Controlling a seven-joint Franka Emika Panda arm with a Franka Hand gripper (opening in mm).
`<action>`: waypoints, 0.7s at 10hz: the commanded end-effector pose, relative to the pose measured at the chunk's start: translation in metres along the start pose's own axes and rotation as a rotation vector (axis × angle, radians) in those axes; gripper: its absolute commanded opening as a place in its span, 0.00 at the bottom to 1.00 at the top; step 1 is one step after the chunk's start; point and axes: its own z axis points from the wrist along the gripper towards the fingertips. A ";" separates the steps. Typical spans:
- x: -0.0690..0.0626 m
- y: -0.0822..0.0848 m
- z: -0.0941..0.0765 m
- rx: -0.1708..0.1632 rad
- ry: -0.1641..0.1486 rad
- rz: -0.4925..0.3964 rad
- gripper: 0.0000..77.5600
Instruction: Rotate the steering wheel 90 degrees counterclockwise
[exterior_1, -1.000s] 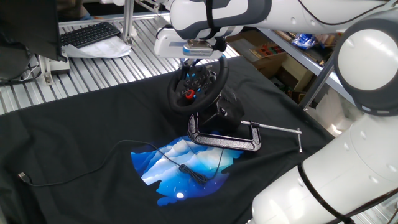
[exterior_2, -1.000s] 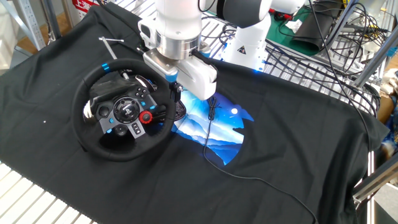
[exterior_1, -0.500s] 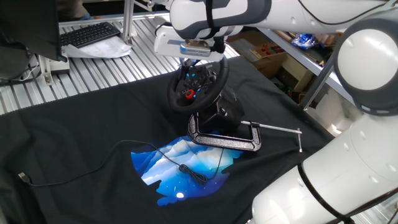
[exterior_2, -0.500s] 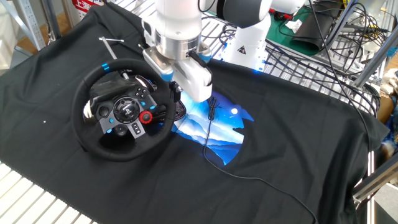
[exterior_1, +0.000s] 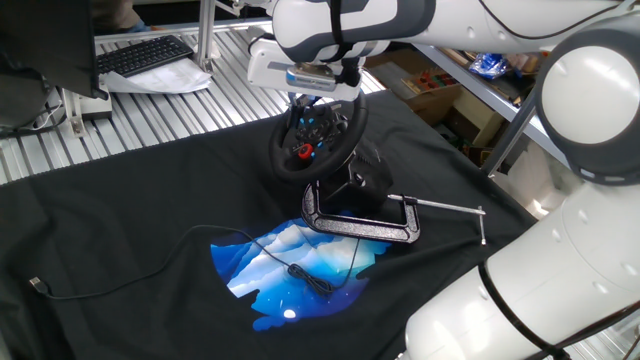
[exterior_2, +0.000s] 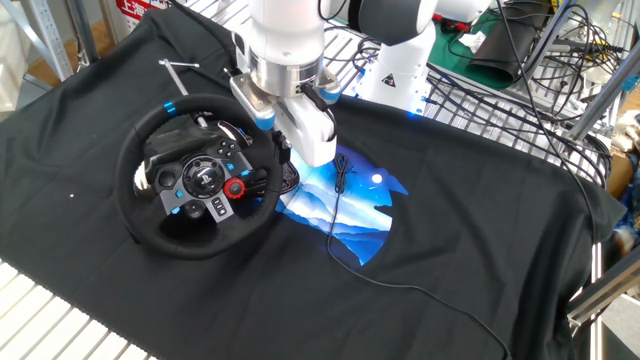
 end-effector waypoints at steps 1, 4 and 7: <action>-0.001 0.000 -0.001 0.000 -0.014 0.001 0.00; 0.001 -0.002 -0.001 0.007 -0.025 -0.008 0.00; 0.010 -0.027 -0.002 0.008 -0.035 -0.032 0.00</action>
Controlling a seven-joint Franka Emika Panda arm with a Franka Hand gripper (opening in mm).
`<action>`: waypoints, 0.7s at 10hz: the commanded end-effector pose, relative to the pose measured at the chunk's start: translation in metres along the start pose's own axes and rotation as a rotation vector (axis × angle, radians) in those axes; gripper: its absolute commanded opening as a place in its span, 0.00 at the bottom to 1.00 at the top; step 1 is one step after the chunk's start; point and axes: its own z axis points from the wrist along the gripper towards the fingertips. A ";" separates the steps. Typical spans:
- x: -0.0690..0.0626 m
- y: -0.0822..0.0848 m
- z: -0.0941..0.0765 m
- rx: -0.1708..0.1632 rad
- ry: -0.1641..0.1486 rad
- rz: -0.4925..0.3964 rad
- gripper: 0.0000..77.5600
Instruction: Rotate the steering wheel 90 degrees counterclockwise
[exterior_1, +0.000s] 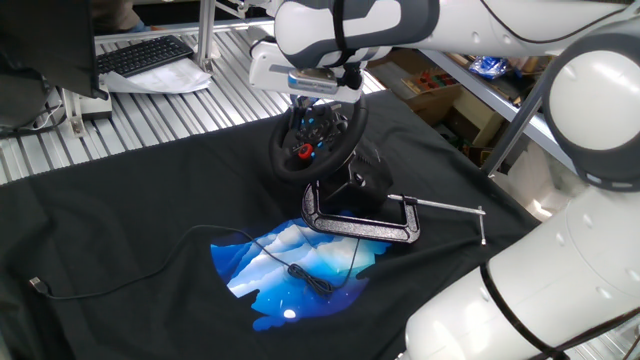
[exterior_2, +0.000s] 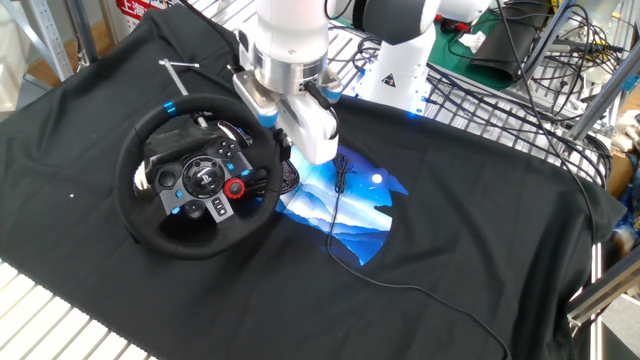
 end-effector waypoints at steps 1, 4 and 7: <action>0.006 -0.027 -0.003 0.000 -0.014 -0.030 0.00; 0.007 -0.056 -0.011 0.004 -0.035 -0.066 0.00; 0.004 -0.078 -0.022 0.004 -0.044 -0.093 0.00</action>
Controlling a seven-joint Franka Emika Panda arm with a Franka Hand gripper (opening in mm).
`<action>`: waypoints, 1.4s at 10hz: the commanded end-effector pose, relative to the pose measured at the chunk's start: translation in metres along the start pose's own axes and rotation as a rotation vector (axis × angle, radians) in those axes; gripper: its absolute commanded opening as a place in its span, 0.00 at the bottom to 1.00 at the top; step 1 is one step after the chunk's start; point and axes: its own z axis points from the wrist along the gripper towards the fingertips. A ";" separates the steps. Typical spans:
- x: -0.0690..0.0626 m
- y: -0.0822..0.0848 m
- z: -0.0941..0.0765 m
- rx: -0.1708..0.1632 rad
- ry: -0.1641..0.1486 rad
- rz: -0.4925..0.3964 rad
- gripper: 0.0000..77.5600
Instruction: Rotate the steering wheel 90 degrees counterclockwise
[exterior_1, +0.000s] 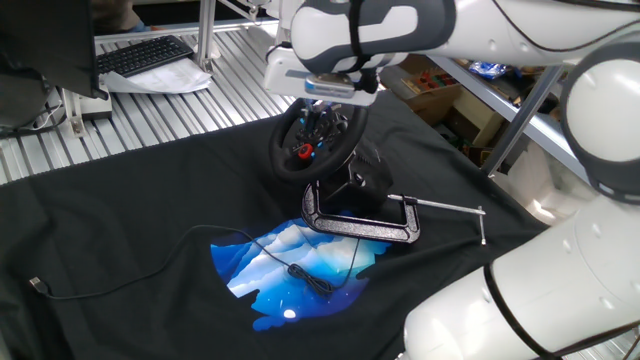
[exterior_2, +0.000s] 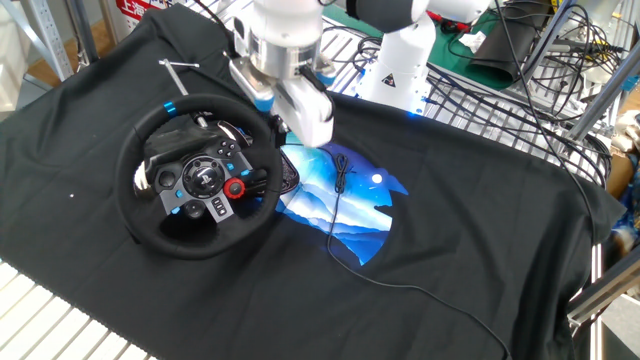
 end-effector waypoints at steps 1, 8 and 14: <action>-0.005 -0.058 -0.019 0.001 -0.036 -0.069 0.00; -0.002 -0.078 -0.017 -0.016 -0.085 -0.050 0.00; -0.002 -0.078 -0.017 -0.028 -0.126 -0.032 0.00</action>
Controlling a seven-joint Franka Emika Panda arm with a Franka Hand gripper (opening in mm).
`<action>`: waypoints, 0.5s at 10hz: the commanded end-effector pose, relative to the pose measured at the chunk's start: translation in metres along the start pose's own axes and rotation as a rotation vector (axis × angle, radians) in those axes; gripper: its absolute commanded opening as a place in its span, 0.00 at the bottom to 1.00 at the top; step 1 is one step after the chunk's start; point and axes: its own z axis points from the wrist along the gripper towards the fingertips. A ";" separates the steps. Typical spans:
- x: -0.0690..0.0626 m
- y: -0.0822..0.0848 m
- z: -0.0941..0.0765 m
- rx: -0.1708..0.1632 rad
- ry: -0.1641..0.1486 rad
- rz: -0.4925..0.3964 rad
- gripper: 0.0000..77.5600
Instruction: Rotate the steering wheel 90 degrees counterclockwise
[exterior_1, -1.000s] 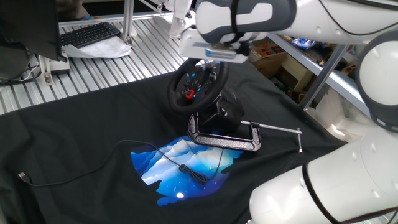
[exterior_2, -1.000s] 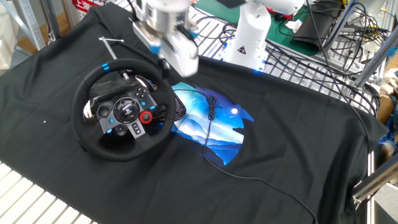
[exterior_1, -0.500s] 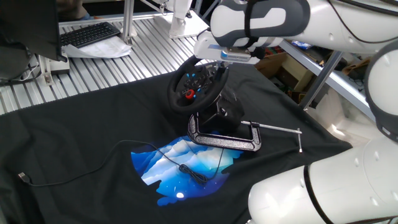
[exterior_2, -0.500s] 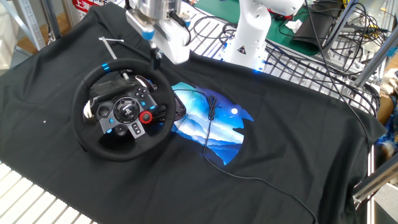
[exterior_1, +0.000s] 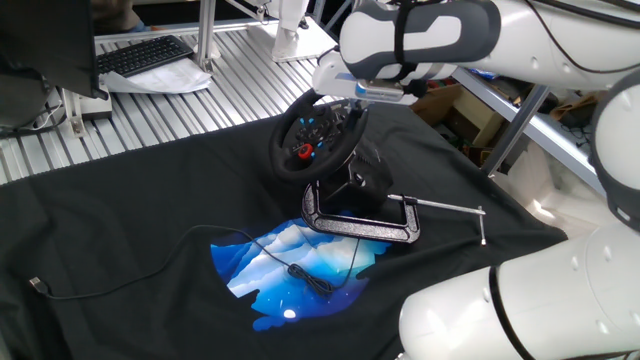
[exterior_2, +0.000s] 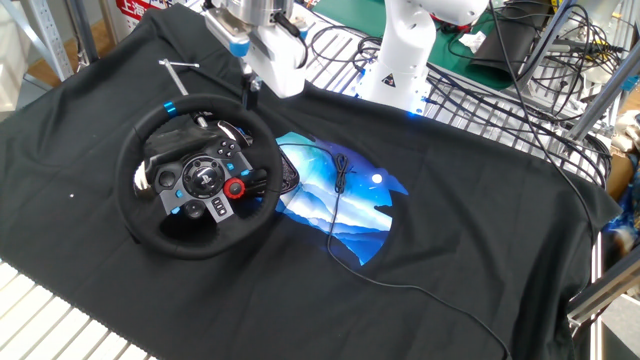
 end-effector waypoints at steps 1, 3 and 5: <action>-0.001 0.000 -0.001 -0.006 -0.007 0.006 0.00; 0.000 0.000 0.000 -0.006 -0.007 0.015 0.00; 0.000 0.000 0.000 -0.006 -0.007 0.023 0.00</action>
